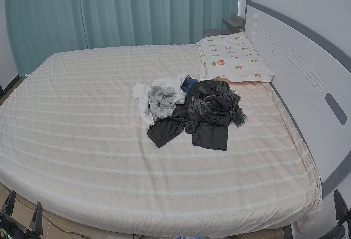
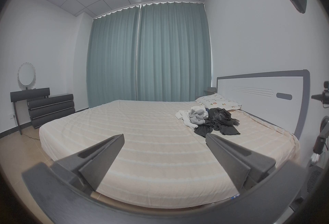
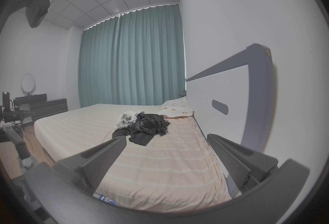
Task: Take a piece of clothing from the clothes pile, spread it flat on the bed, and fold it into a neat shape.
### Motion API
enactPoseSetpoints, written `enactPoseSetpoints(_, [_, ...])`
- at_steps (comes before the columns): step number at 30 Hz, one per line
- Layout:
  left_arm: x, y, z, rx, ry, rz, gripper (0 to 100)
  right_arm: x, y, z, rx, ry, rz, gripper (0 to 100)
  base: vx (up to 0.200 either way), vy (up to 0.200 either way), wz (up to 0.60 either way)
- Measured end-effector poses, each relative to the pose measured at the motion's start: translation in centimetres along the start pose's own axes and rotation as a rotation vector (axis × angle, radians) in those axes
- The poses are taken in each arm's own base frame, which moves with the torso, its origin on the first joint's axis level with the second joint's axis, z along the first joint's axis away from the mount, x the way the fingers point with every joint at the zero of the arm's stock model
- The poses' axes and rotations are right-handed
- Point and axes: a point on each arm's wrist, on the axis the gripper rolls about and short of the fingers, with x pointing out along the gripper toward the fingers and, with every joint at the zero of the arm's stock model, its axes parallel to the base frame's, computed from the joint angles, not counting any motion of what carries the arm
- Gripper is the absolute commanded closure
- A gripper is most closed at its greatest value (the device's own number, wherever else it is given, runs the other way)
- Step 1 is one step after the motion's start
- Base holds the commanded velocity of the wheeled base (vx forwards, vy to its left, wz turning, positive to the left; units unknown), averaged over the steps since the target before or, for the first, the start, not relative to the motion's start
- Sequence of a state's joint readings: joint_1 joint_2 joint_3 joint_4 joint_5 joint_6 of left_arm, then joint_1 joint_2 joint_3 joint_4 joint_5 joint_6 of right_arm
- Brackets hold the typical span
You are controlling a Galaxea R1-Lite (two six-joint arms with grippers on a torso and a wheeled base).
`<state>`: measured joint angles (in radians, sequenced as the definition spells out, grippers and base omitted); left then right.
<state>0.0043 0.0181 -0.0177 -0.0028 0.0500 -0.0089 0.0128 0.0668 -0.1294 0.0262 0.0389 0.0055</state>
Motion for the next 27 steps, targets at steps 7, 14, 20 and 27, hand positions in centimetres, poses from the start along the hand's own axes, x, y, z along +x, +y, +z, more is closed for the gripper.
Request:
enactPoseSetpoints(7, [0.0, 0.0, 0.0, 0.000, 0.000, 0.000, 0, 2.3, 0.0, 3.3, 0.003, 0.094, 0.064, 0, 0.000, 0.000, 0.00])
enactPoseSetpoints(14, [0.0, 0.0, 0.0, -0.001, 0.000, 0.000, 0, 7.4, 0.2, 5.2, 0.015, 0.231, 0.131, 0, 0.000, 0.000, 0.00])
enactPoseSetpoints(20, [0.0, 0.0, 0.0, -0.002, 0.000, 0.000, 0, 13.1, 0.6, 5.8, 0.033, 0.329, 0.155, 0, 0.000, 0.000, 0.00])
enactPoseSetpoints(27, [0.0, 0.0, 0.0, -0.004, 0.000, 0.000, 0, 20.1, 1.7, 4.9, 0.068, 0.406, 0.139, 0, 0.000, 0.000, 0.00])
